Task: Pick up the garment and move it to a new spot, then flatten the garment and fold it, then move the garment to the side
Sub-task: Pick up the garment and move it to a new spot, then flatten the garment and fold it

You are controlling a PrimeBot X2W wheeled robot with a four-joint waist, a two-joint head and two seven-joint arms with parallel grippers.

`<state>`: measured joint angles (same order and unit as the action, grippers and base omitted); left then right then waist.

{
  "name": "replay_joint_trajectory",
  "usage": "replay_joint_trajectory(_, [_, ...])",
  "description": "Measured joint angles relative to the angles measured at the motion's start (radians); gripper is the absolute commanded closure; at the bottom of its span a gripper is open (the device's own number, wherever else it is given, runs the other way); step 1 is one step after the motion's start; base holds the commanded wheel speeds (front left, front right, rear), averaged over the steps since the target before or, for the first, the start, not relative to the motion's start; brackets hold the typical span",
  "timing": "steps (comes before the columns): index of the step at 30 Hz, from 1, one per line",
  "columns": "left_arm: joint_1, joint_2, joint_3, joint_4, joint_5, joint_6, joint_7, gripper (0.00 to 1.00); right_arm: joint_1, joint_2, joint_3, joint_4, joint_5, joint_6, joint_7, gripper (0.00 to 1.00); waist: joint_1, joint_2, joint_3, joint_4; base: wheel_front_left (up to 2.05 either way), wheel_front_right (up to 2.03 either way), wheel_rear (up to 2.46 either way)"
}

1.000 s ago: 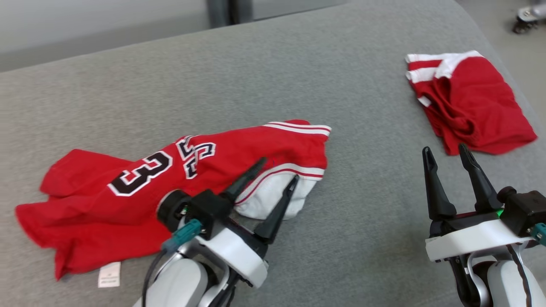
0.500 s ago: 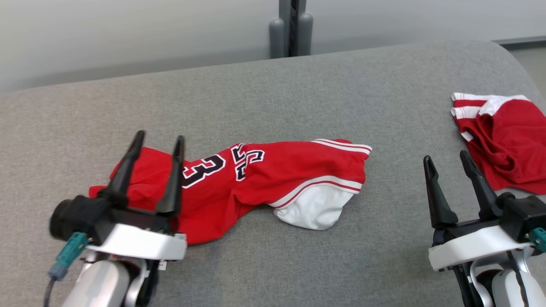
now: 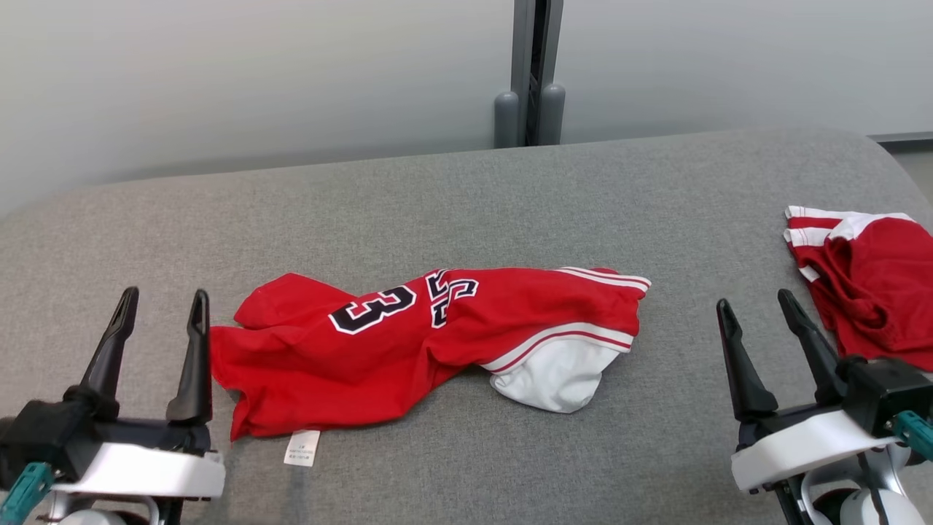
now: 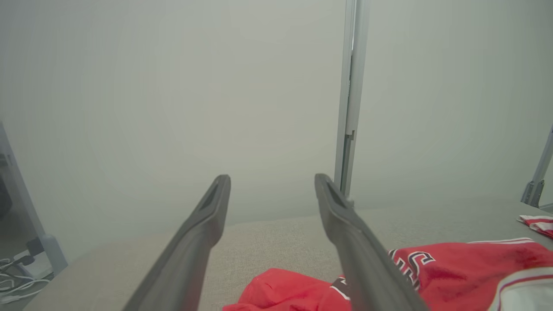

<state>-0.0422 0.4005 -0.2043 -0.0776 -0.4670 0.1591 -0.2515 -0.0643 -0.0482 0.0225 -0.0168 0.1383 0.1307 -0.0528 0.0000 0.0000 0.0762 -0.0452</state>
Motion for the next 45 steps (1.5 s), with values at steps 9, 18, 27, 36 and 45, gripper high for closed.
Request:
replay_joint_trajectory(9, [0.083,0.026,0.017,0.016,-0.028,-0.013,0.002,0.0,0.039,0.0,-0.003,-0.002,-0.007,0.0,0.015,0.0,0.0,0.0,-0.043,0.0,0.0,0.0,0.0])
replay_joint_trajectory(18, [0.13,0.026,0.005,0.025,-0.044,-0.009,0.024,0.0,0.075,0.0,-0.013,-0.001,-0.007,0.0,0.026,0.0,0.0,0.0,-0.065,-0.005,0.0,0.0,0.0])
replay_joint_trajectory(27, [0.138,0.025,-0.006,0.025,-0.047,-0.005,0.036,0.0,0.075,0.0,-0.019,-0.007,-0.007,0.0,0.028,0.0,0.0,0.0,-0.063,-0.002,0.0,0.0,0.0])
replay_joint_trajectory(36, [0.136,0.025,-0.012,0.031,-0.05,0.0,0.04,0.0,0.074,0.0,-0.019,-0.009,-0.007,0.0,0.028,0.0,0.0,0.0,-0.057,0.001,0.0,0.0,0.0])
replay_joint_trajectory(45, [0.134,0.025,-0.013,0.037,-0.054,0.002,0.038,0.0,0.074,0.0,-0.021,-0.011,-0.007,0.0,0.028,0.0,0.0,0.0,-0.054,0.005,0.0,0.0,0.0])
